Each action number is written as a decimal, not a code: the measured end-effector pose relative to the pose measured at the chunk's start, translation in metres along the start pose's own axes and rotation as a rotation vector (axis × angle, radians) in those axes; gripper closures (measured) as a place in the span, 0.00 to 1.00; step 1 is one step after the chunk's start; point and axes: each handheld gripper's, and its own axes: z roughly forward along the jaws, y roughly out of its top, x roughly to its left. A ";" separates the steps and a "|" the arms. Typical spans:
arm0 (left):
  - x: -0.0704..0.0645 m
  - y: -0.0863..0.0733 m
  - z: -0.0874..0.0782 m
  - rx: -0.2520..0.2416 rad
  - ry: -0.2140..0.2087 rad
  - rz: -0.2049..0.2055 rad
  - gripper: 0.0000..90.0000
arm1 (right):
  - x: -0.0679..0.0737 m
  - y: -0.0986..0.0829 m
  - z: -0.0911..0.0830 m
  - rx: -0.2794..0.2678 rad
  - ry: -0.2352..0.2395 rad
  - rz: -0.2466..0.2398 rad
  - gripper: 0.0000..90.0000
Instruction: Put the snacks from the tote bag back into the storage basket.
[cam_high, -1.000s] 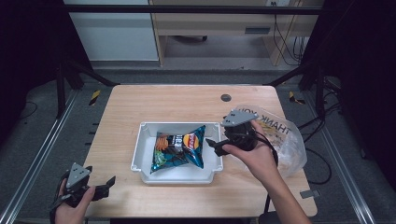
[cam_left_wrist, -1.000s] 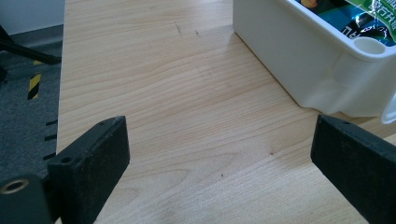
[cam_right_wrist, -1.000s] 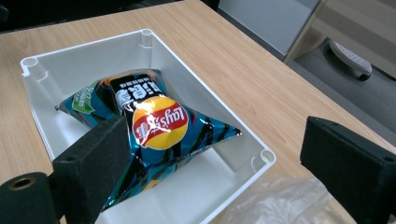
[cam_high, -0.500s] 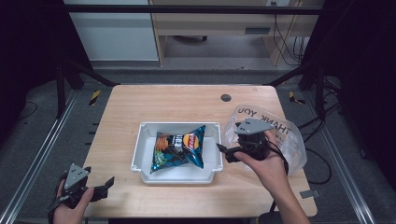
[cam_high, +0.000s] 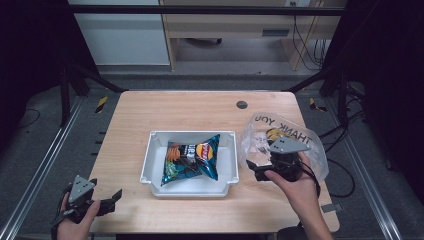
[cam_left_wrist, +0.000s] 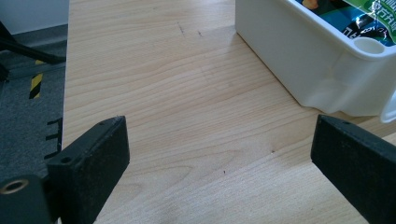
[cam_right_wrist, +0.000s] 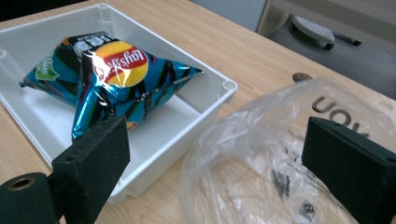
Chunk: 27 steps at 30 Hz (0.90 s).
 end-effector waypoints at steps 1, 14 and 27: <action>0.000 0.000 0.000 0.000 0.000 -0.001 0.04 | 0.000 -0.002 0.000 0.003 -0.005 0.004 0.09; 0.000 0.000 0.000 0.000 0.000 0.001 0.04 | 0.002 -0.041 0.012 0.062 -0.018 0.037 0.08; 0.001 0.000 0.000 0.007 0.005 0.008 0.04 | 0.006 -0.070 0.022 0.098 -0.010 0.059 0.08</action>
